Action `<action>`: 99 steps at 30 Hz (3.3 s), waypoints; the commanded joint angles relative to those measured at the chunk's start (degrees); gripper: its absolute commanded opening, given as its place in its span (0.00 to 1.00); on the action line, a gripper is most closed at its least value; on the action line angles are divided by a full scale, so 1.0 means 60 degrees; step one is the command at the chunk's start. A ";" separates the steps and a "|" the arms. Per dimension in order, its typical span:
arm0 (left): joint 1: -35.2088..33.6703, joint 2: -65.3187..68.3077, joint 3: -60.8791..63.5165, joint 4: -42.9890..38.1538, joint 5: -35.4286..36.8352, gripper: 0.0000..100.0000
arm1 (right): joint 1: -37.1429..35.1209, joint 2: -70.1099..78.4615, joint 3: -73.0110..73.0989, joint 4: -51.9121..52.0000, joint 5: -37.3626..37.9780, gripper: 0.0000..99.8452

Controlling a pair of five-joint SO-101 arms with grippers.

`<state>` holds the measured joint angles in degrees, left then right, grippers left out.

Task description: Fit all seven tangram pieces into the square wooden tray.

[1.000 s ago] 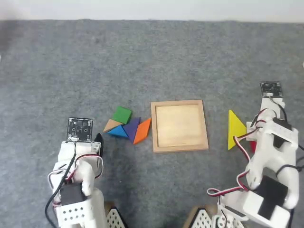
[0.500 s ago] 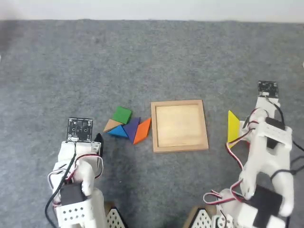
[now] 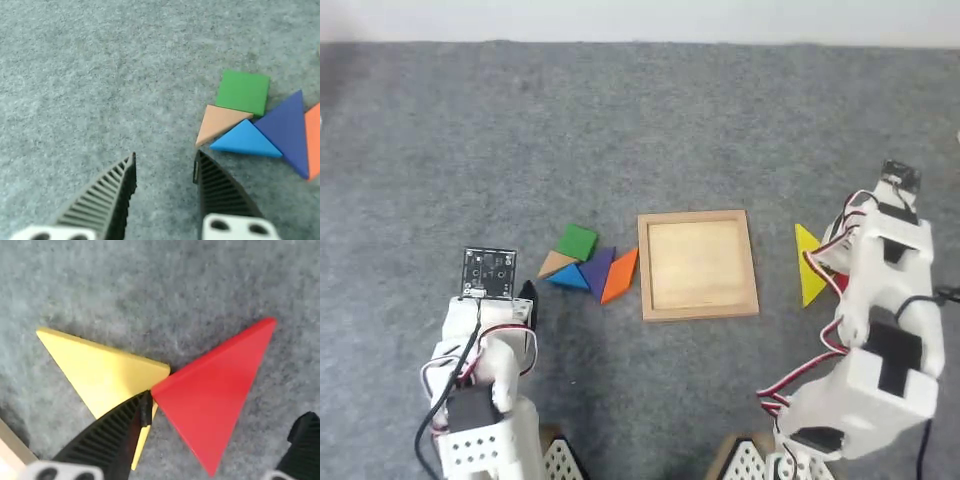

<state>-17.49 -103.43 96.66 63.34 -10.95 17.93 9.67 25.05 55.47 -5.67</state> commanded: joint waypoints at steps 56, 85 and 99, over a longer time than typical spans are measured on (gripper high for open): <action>-0.0117 -0.0117 -0.0037 -0.0234 -0.0088 0.18 | 0.1311 0.2718 -0.4879 0.2073 -0.4440 0.43; -0.0059 -0.0117 -0.0037 -0.0249 -0.0088 0.18 | 0.1150 0.5004 -0.7429 0.2029 -0.5465 0.41; -0.0059 -0.0117 -0.0037 -0.0249 -0.0088 0.18 | 0.1150 0.5018 -0.7531 0.2088 -0.5392 0.23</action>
<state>-17.85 -103.43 96.66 63.08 -10.95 25.41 39.65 -17.93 68.48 -37.93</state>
